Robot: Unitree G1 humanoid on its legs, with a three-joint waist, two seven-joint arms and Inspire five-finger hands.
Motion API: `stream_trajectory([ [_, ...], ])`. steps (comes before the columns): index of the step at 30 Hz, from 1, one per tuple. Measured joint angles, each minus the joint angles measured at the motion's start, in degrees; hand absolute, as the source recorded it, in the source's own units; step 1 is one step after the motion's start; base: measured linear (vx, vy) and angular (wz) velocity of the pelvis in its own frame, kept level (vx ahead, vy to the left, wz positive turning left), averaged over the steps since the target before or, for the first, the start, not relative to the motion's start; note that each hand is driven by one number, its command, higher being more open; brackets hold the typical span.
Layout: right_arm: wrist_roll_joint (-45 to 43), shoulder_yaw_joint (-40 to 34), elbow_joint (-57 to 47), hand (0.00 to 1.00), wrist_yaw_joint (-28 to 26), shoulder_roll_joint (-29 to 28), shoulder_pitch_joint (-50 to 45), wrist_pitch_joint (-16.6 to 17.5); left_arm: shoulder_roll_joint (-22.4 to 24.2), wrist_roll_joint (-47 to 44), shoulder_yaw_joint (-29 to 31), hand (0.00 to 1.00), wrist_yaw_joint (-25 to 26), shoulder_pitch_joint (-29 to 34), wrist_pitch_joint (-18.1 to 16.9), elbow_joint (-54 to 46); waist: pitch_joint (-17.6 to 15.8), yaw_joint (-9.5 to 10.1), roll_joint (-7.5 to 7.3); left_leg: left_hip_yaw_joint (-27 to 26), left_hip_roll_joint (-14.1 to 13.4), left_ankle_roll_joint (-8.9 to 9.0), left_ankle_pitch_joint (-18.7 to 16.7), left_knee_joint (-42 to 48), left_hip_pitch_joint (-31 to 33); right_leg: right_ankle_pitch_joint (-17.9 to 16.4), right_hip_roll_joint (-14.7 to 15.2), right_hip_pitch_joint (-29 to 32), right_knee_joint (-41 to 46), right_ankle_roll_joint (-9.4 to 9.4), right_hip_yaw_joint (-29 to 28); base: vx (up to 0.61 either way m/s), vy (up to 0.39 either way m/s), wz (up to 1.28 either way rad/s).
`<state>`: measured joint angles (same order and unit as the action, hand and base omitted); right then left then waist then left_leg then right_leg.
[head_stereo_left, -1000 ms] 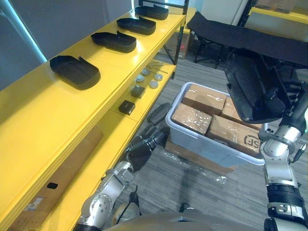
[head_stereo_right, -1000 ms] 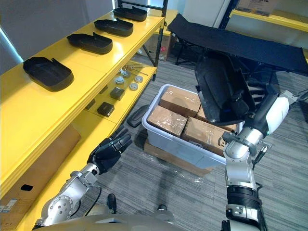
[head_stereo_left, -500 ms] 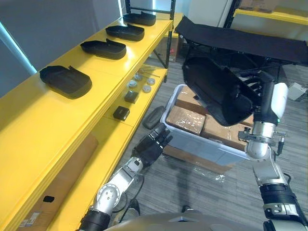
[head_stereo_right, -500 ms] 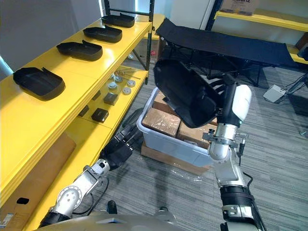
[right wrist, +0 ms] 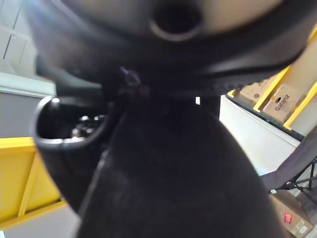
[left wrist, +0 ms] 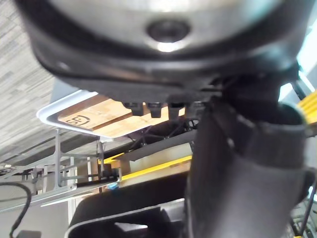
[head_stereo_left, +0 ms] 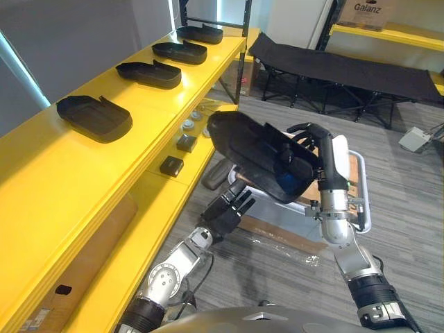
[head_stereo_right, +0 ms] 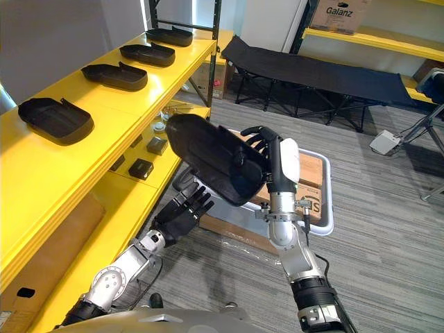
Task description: Walk over and take three plastic housings, then place them on the shelf
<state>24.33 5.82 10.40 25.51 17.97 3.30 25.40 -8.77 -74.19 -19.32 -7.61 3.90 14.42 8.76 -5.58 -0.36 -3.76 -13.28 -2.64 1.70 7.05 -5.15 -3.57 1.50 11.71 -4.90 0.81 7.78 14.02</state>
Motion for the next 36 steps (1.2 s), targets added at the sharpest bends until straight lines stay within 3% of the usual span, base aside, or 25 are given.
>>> stream_trajectory([
  [10,-0.4,7.9,0.1,0.00,-3.3,-3.1,-2.8,0.4,-0.1,-1.0,-2.3,1.00,0.5,-1.2,-4.2,0.2,0.1,0.02,-0.19,0.1,0.0,-0.07,0.0,0.0,0.2,-0.1,0.0,0.5,0.0,-0.23,-0.1,0.00,0.000,0.00],
  [11,-0.6,8.0,0.1,0.00,-3.4,-3.2,-2.9,0.6,-0.1,-1.9,-2.3,0.00,1.1,-1.2,-4.6,0.2,0.2,0.03,-0.28,0.1,0.0,-0.06,0.0,0.0,0.2,-0.1,0.0,0.5,0.0,-0.22,-0.1,0.00,0.000,0.00],
  [24,-3.4,10.6,-0.1,0.00,-3.6,-4.5,-5.1,0.9,-0.1,-1.7,-2.3,0.00,5.1,-1.2,-7.9,0.2,0.5,-0.15,-0.80,0.0,0.0,0.44,-0.3,0.0,0.3,-0.3,0.0,0.8,-0.1,-0.51,-0.2,0.00,0.000,0.00],
  [31,-3.3,12.3,-0.6,0.00,-1.7,-5.5,-5.2,1.4,-0.2,0.8,-2.8,0.00,6.2,-1.1,-11.9,0.1,0.5,-0.12,-0.98,-0.1,-0.1,0.51,-0.4,0.0,0.5,-0.3,0.0,0.8,-0.1,-0.56,-0.2,0.00,0.000,0.00],
  [32,-3.3,12.3,-0.6,1.00,-1.7,-5.4,-5.2,1.4,-0.2,0.8,-2.8,0.00,6.2,-1.1,-11.9,0.1,0.5,-0.08,-1.04,-0.1,0.0,0.48,-0.4,0.0,0.5,-0.3,0.0,0.8,-0.2,-0.57,-0.2,0.00,0.000,0.00],
  [36,-2.5,13.0,-0.6,1.00,-1.1,-5.4,-5.2,1.5,0.1,2.9,-2.6,0.00,6.3,-1.1,-13.5,0.0,0.5,-0.17,-1.23,0.0,-0.1,0.43,-0.5,0.0,0.4,-0.2,-0.1,0.4,-0.7,-0.57,-0.1,0.00,0.000,0.00],
])
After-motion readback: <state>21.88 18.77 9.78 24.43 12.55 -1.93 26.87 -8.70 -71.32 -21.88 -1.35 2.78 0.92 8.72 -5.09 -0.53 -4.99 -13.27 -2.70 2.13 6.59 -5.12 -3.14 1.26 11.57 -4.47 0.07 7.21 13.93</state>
